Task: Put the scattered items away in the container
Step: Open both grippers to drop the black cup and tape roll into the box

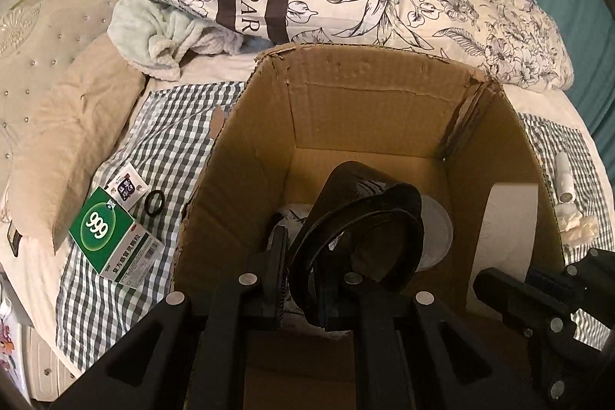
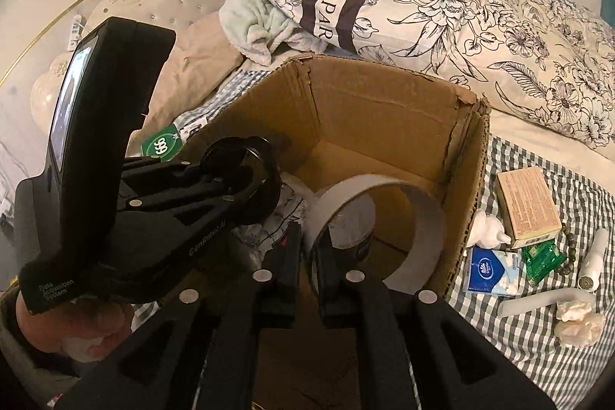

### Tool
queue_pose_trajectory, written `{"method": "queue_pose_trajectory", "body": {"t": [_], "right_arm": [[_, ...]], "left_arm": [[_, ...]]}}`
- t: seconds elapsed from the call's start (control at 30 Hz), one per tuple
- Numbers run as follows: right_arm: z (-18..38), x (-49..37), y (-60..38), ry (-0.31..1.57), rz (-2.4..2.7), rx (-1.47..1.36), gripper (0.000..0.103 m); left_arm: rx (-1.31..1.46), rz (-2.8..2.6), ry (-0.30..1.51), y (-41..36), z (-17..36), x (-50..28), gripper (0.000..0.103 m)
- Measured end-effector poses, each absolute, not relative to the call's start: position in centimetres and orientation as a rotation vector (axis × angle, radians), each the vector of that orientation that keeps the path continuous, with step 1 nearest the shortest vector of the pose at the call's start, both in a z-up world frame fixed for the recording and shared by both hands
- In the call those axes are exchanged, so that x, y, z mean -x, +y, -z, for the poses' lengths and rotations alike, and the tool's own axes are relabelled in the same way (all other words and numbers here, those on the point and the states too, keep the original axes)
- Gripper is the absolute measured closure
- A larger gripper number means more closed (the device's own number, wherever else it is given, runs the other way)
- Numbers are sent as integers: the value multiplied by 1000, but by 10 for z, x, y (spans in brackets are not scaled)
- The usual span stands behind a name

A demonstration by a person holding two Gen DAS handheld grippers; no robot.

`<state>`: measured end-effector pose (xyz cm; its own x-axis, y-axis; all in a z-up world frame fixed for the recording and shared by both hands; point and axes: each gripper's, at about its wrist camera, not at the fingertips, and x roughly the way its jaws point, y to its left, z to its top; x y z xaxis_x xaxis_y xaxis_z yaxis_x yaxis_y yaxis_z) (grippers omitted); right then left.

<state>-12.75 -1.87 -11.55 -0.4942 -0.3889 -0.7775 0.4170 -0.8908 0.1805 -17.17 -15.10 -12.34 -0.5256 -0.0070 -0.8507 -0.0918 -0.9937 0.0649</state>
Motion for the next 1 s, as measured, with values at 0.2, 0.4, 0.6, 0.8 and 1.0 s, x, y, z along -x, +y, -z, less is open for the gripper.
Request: {"method": "queue_pose_trajectory", "body": {"t": [0.2, 0.4, 0.6, 0.8, 1.0], "right_arm": [[114, 126, -15, 45, 2397, -1236, 66], [99, 118, -6, 17, 2437, -1169, 51], [75, 108, 4, 13, 2504, -1079, 50], [60, 102, 20, -19, 2561, -1031, 50], [47, 95, 38, -48, 2605, -994, 50]], "left_arm": [[1495, -2700, 148, -149, 114, 167, 49], [1452, -2723, 109, -151, 97, 161, 45], [1366, -2759, 94, -147, 74, 154, 45], [1301, -2772, 104, -137, 55, 148, 45], [1251, -2769, 133, -122, 42, 143, 45]]}}
